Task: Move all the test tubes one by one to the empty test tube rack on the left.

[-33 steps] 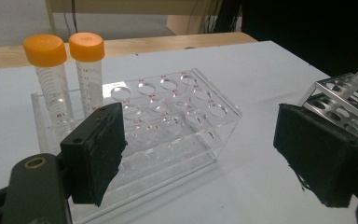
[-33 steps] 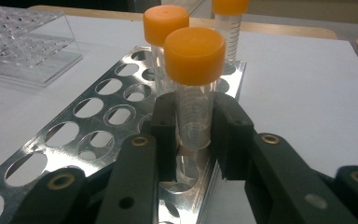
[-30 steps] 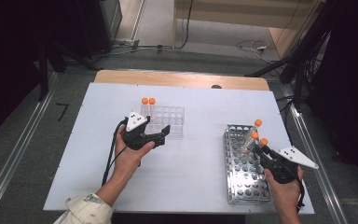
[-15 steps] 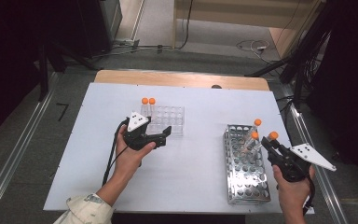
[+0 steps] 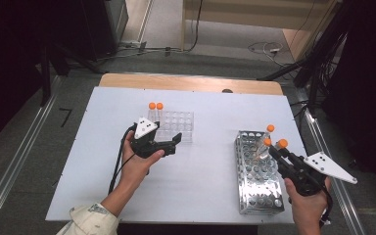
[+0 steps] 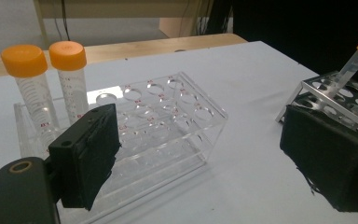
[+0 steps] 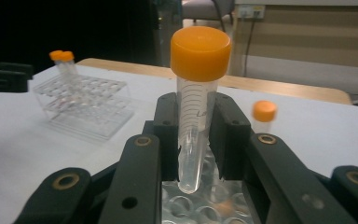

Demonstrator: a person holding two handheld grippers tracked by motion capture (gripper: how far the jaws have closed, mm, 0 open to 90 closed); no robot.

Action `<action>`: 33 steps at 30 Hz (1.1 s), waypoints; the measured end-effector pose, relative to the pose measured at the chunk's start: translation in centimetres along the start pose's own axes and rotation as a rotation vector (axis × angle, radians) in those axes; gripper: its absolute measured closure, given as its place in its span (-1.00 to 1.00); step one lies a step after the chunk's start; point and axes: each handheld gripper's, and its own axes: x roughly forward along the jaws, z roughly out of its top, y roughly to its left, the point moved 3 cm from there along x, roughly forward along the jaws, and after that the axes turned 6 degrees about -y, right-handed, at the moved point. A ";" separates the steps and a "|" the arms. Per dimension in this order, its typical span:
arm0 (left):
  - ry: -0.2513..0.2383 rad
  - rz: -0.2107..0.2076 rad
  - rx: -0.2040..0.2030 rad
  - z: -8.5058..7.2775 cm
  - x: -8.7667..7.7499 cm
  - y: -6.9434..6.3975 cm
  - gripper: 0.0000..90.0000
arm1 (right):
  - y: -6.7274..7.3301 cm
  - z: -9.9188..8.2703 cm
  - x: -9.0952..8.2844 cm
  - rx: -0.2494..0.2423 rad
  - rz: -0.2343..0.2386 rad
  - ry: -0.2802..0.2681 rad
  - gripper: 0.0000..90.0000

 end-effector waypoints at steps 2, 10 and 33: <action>-0.004 -0.005 0.000 0.1 -0.1 -0.1 -0.72 | 0.8 0.1 0.4 -0.008 0.024 0.007 0.59; -0.006 -0.030 0.008 0.3 -0.2 -0.9 -0.72 | 3.7 0.0 2.5 -0.028 0.103 0.045 0.59; -0.022 -0.103 0.004 1.1 -0.6 -2.4 -0.70 | 8.8 -0.7 7.3 -0.054 0.232 0.119 0.59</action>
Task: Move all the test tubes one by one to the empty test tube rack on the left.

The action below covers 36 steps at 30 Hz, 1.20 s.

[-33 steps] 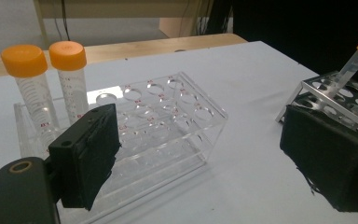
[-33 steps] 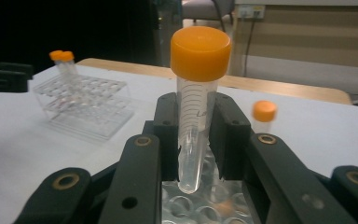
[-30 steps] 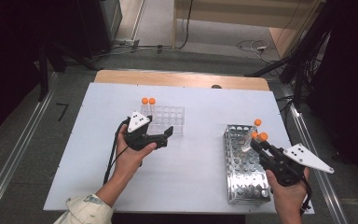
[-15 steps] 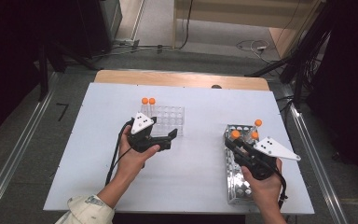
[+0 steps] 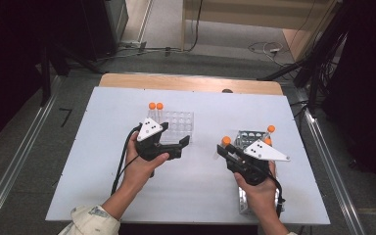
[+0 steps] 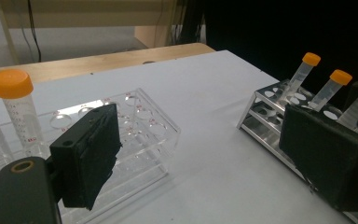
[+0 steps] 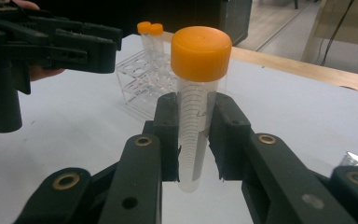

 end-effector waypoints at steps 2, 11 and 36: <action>-0.002 -0.006 0.000 0.1 0.0 -0.1 -0.70 | 0.2 0.0 0.4 0.002 0.007 0.006 0.59; -0.006 -0.077 0.013 0.5 -0.4 -1.7 -0.69 | 1.0 -0.3 1.7 -0.009 0.032 0.037 0.59; 0.009 -0.213 0.108 -0.2 -0.1 -5.1 -0.01 | 4.4 -1.4 4.2 -0.057 0.119 0.099 0.59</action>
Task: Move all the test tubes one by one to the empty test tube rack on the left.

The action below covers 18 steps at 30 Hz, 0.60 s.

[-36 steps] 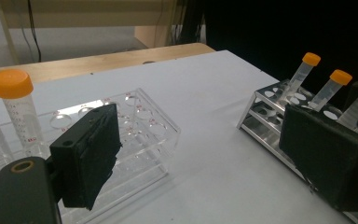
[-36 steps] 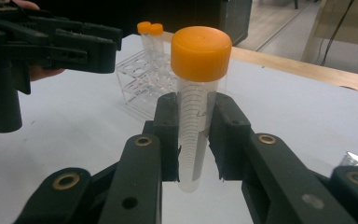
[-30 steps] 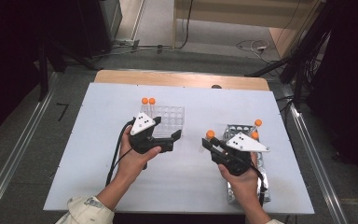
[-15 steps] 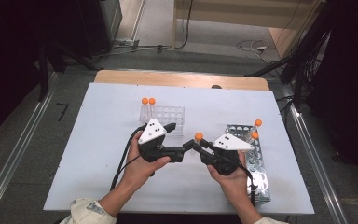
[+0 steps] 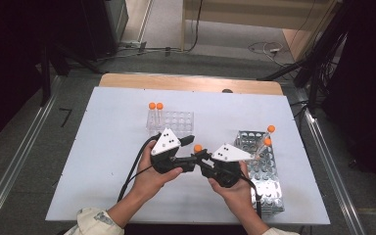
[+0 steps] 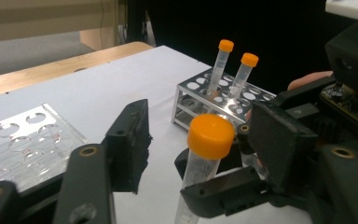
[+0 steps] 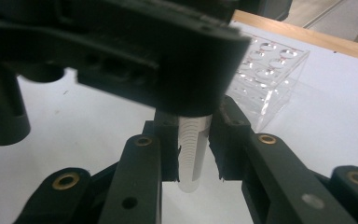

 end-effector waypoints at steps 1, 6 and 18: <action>-0.001 0.003 0.007 0.0 0.0 0.0 0.03 | 0.1 0.0 0.0 0.000 0.003 0.001 0.59; -0.015 0.002 0.028 0.0 -0.1 -0.2 0.29 | 0.2 0.1 0.0 0.003 0.011 -0.006 0.59; -0.008 -0.001 0.052 -0.5 0.2 -0.4 0.49 | 0.1 0.1 0.0 0.006 0.009 -0.005 0.59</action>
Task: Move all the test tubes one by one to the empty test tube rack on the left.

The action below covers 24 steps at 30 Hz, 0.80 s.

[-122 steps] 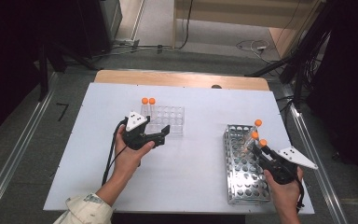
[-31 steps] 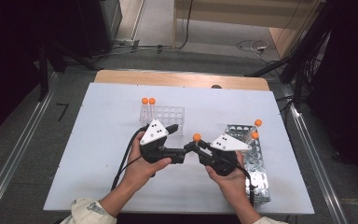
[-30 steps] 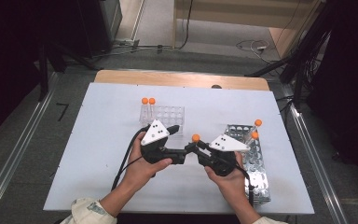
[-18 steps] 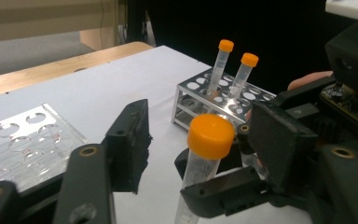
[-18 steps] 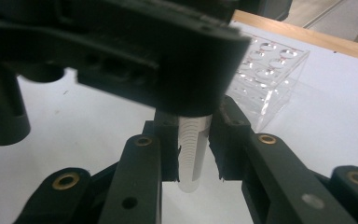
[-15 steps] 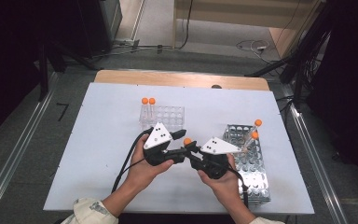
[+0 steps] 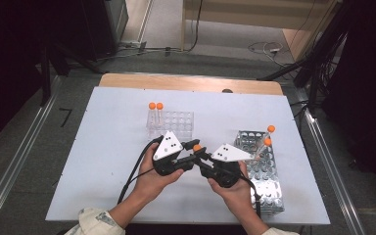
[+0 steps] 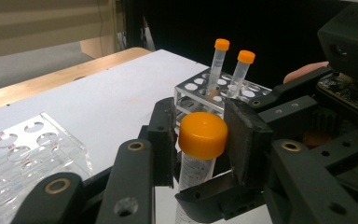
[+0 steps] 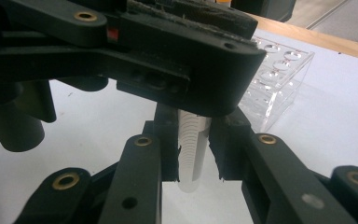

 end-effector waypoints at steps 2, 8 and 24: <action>0.004 0.003 0.000 0.0 0.0 0.0 0.54 | 0.0 0.0 0.0 0.000 -0.002 0.001 0.59; 0.005 0.008 0.004 0.0 0.0 0.0 0.58 | 0.0 0.0 0.0 0.002 -0.004 -0.001 0.58; -0.021 0.127 -0.043 1.1 -0.8 2.7 0.58 | -1.3 0.8 -3.0 0.052 -0.127 -0.080 -0.58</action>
